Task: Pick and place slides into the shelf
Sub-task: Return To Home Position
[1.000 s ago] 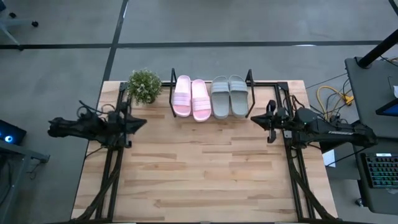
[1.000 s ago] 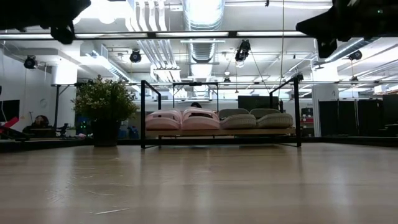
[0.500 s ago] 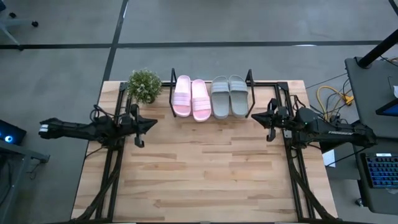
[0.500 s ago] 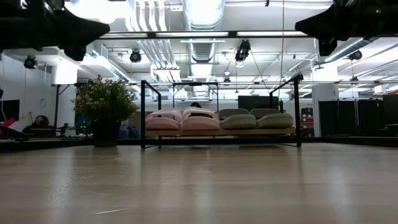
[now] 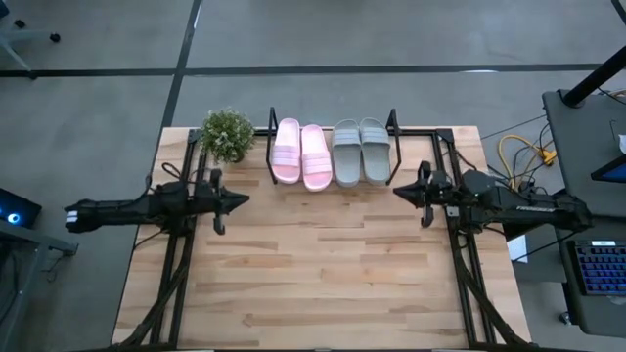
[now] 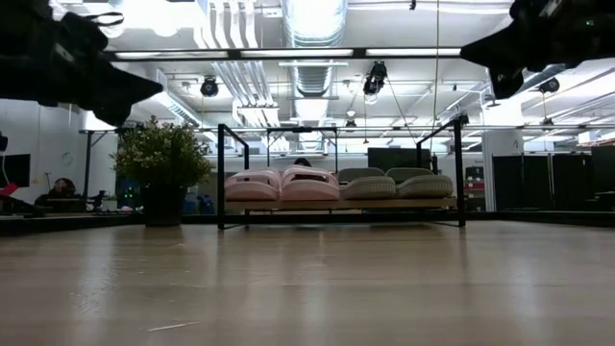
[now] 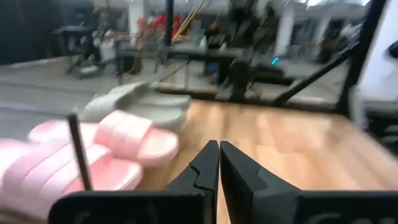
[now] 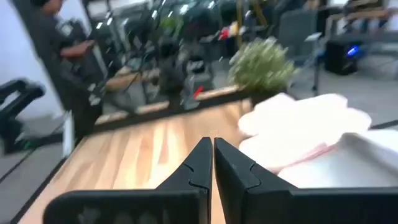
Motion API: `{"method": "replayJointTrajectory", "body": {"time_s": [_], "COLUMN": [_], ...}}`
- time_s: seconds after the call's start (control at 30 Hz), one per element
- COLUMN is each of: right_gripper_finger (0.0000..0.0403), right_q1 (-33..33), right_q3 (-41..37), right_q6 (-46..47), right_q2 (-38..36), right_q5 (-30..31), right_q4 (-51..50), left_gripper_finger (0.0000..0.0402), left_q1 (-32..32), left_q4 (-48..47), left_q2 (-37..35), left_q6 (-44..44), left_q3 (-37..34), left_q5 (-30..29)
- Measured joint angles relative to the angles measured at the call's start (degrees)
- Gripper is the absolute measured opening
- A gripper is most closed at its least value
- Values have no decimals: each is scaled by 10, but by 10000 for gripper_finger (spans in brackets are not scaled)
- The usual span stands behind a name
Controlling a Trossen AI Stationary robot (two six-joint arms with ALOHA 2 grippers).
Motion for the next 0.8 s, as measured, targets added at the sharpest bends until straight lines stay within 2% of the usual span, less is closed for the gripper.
{"method": "replayJointTrajectory", "body": {"time_s": [0.1,0.23,0.37,0.53,0.67,0.8], "right_gripper_finger": [8,8,8,8,8,8], "right_q1": [0,0,0,0,0,4], "right_q3": [0,0,-27,-91,-107,-89], "right_q6": [-25,-68,-47,-19,-17,-11], "right_q2": [7,10,10,10,-2,-18], "right_q5": [-12,4,0,2,2,-6], "right_q4": [-3,30,58,165,158,135], "left_gripper_finger": [0,0,0,0,0,0], "left_q1": [0,0,1,1,1,1], "left_q4": [13,2,-6,6,22,23], "left_q2": [-44,-95,-88,-91,-90,-89], "left_q6": [-23,-27,-27,-29,-29,-29], "left_q3": [-19,-34,-39,-43,-43,-43], "left_q5": [25,12,12,15,13,13]}}
